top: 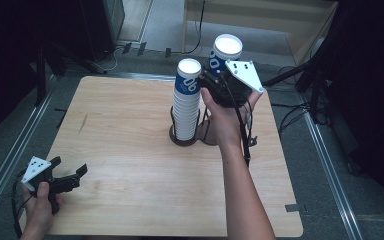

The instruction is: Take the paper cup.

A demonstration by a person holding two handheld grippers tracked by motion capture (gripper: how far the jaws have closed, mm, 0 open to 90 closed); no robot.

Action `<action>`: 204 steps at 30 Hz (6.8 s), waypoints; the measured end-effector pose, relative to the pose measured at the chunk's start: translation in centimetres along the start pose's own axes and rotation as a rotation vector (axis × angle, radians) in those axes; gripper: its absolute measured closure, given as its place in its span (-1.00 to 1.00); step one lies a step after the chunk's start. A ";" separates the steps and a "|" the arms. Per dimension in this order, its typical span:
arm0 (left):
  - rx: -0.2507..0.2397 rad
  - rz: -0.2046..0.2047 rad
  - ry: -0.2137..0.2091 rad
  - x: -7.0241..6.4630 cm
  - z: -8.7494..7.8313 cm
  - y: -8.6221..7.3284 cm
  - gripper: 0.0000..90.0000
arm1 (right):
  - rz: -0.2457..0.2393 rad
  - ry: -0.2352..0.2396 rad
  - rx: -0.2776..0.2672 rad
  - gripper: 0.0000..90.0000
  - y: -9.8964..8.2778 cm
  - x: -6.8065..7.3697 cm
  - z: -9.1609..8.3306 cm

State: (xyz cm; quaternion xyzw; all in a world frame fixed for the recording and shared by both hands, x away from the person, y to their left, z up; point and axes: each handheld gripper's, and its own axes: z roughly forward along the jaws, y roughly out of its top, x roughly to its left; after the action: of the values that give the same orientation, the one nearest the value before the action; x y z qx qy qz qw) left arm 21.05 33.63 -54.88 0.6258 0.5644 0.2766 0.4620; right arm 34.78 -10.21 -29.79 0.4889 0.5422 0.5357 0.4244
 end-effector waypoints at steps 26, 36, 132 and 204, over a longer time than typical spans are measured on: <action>-0.031 -0.007 -0.020 0.5 0.4 0.3 -1.00 | -0.036 0.000 0.080 -0.56 -8.1 -1.9 -4.3; -0.042 -0.009 -0.038 0.9 0.4 0.6 -1.00 | -0.021 0.007 0.095 -0.56 -10.5 -2.2 -5.3; 0.149 0.354 -0.536 -17.0 1.8 4.6 -0.69 | -0.780 0.301 0.023 -0.55 -26.1 10.7 -11.7; -0.259 0.123 -0.441 -11.9 1.5 4.4 -0.39 | -0.264 0.231 0.191 -0.62 -23.1 9.1 -10.9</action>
State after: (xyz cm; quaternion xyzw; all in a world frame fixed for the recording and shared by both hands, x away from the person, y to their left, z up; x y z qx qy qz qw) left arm 21.83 22.11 -49.54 0.6397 0.3708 0.2312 0.6324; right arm 20.83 -1.81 -51.55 0.3867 0.6950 0.4742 0.3776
